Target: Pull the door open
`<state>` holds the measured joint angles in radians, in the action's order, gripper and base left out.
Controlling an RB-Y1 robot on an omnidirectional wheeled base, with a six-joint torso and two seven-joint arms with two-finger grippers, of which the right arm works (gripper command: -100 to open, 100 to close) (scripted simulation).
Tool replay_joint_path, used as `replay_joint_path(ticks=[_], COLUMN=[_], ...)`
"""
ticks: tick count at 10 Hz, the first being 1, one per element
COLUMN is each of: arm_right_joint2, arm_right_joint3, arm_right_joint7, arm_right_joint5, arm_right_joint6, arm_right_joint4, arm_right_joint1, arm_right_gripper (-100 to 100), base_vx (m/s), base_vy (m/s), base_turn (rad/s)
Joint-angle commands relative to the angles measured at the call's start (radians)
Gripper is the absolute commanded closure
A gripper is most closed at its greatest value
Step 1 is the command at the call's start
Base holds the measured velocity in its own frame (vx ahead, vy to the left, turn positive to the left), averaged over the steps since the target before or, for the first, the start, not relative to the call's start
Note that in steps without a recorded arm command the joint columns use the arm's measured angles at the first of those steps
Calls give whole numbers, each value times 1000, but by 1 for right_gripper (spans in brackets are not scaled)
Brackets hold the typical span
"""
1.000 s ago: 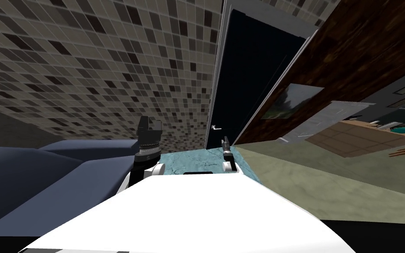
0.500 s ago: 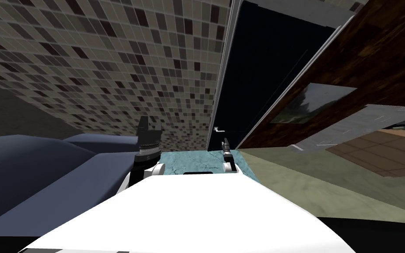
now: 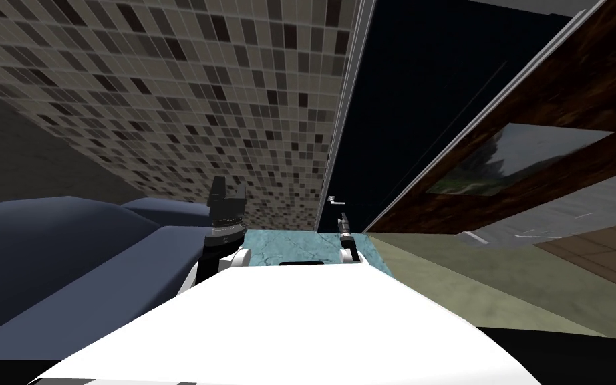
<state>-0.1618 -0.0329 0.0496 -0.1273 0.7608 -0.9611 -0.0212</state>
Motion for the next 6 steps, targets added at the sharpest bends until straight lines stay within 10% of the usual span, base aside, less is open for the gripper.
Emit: replay_joint_path(ticks=[1,6], arm_right_joint2=[-5,-13], arm_right_joint3=[-3,-10], arm_right_joint7=[2,5], arm_right_joint5=[-8,-27], arm_right_joint6=[9,23], arm_right_joint4=[49,159], arm_right_joint1=[18,55], arm_right_gripper=[-100,-100], base_vx=[68,51], base_vy=[-66,-67], base_turn=[125,111])
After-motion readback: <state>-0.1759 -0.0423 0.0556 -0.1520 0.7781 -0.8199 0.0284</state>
